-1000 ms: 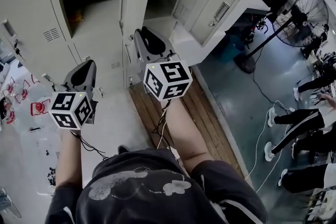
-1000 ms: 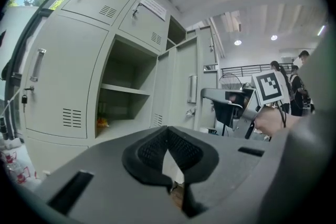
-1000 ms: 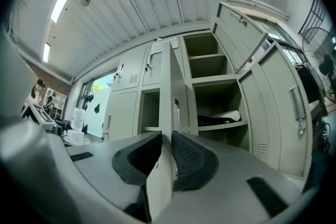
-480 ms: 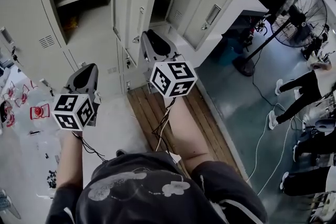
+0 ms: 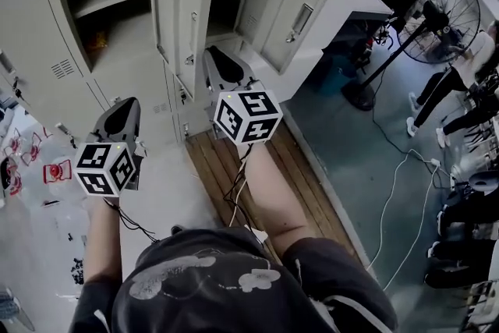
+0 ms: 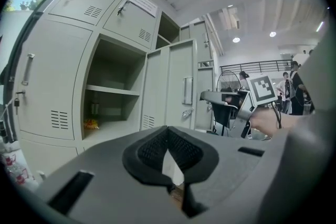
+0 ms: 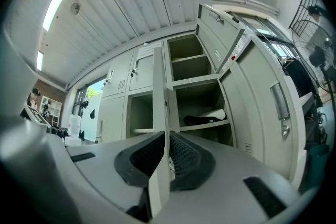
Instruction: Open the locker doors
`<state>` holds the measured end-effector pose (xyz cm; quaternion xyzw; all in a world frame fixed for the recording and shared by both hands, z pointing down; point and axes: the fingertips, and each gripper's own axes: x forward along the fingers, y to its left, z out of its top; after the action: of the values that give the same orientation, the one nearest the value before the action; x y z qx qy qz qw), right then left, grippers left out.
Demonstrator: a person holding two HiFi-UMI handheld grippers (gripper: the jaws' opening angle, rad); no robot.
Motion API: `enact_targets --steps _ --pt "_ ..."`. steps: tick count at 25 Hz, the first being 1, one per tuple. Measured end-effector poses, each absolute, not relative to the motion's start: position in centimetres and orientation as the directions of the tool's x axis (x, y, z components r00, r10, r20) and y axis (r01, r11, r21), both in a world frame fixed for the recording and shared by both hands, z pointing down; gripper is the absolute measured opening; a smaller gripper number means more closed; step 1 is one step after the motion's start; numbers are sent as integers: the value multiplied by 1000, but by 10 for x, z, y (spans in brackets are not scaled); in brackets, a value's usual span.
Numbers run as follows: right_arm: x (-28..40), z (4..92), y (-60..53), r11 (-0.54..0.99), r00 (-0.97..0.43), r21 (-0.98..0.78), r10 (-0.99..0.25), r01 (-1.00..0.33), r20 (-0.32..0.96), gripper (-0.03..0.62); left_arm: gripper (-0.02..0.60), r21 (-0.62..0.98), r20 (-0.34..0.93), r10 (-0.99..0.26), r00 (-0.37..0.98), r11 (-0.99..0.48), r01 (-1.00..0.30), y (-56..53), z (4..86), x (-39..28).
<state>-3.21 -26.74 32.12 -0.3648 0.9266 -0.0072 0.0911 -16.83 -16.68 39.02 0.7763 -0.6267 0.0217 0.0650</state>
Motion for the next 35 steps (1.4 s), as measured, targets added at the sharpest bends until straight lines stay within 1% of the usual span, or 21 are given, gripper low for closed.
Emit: enact_targets --steps 6,11,14,25,29,35 --pt "-12 324 -257 739 -725 -77 -672 -669 -151 51 8 72 112 -977 181 -173 -982 -155 389 -161" --pt "-2 328 -234 764 -755 -33 -643 -645 -128 46 8 81 96 -986 135 -127 -989 -136 390 -153" --pt "6 327 -219 778 -770 -8 -623 -628 -137 43 8 80 90 -991 102 -95 -992 -119 393 -147" --pt "16 358 -164 841 -835 -16 -540 -541 -104 29 8 94 128 -991 -31 43 -995 -40 422 -125" --pt "14 371 -143 855 -852 -10 -517 -518 -77 29 8 83 141 -989 -44 56 -995 -18 427 -125" --pt "31 378 -123 831 -830 -3 -555 -556 -59 29 8 92 158 -987 -27 42 -995 13 434 -127"
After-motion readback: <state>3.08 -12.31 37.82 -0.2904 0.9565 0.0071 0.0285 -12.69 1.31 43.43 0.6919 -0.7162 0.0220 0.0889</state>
